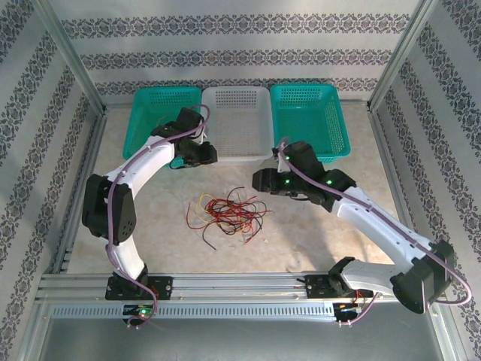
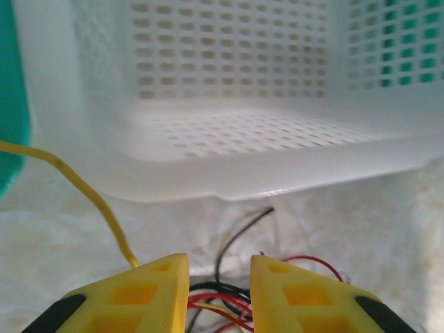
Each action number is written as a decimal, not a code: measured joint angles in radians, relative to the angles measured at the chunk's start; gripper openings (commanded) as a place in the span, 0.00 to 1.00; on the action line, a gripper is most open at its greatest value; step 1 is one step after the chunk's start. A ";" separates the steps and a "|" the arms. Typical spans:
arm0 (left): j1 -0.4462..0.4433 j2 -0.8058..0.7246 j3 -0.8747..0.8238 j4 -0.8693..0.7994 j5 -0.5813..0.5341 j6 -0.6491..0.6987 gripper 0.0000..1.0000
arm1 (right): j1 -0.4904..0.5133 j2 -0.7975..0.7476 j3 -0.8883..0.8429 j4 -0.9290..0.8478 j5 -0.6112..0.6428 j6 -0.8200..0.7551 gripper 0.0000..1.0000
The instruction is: Untangle the cables
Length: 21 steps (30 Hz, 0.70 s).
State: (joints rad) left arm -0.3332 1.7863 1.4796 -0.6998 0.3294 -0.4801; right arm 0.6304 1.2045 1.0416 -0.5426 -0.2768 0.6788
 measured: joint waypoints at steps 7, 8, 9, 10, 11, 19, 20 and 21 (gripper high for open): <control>0.000 0.005 -0.006 -0.025 -0.083 -0.001 0.27 | 0.148 0.146 0.025 -0.134 0.222 0.002 0.69; 0.000 -0.002 -0.017 -0.026 -0.093 -0.001 0.27 | 0.161 0.148 0.021 -0.129 0.236 0.002 0.67; 0.000 -0.014 -0.031 -0.026 -0.099 -0.001 0.28 | 0.167 0.141 0.007 -0.107 0.251 0.006 0.67; 0.001 -0.025 -0.043 -0.028 -0.103 -0.001 0.29 | 0.167 0.129 -0.012 -0.080 0.261 0.013 0.67; 0.001 -0.041 -0.057 -0.031 -0.103 -0.001 0.31 | 0.159 0.112 -0.041 -0.045 0.263 0.025 0.65; 0.000 -0.261 -0.090 -0.021 -0.018 -0.021 0.39 | 0.115 0.216 -0.047 0.062 0.140 0.050 0.53; 0.000 -0.302 -0.097 -0.018 -0.012 -0.022 0.39 | 0.123 0.245 -0.030 0.064 0.129 0.047 0.53; 0.000 -0.349 -0.115 -0.012 -0.008 -0.022 0.40 | 0.131 0.266 -0.014 0.063 0.119 0.041 0.53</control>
State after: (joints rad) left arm -0.3328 1.4368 1.3643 -0.7116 0.3214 -0.5018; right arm 0.7616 1.4708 1.0279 -0.4797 -0.1577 0.7197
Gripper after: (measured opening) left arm 0.390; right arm 0.534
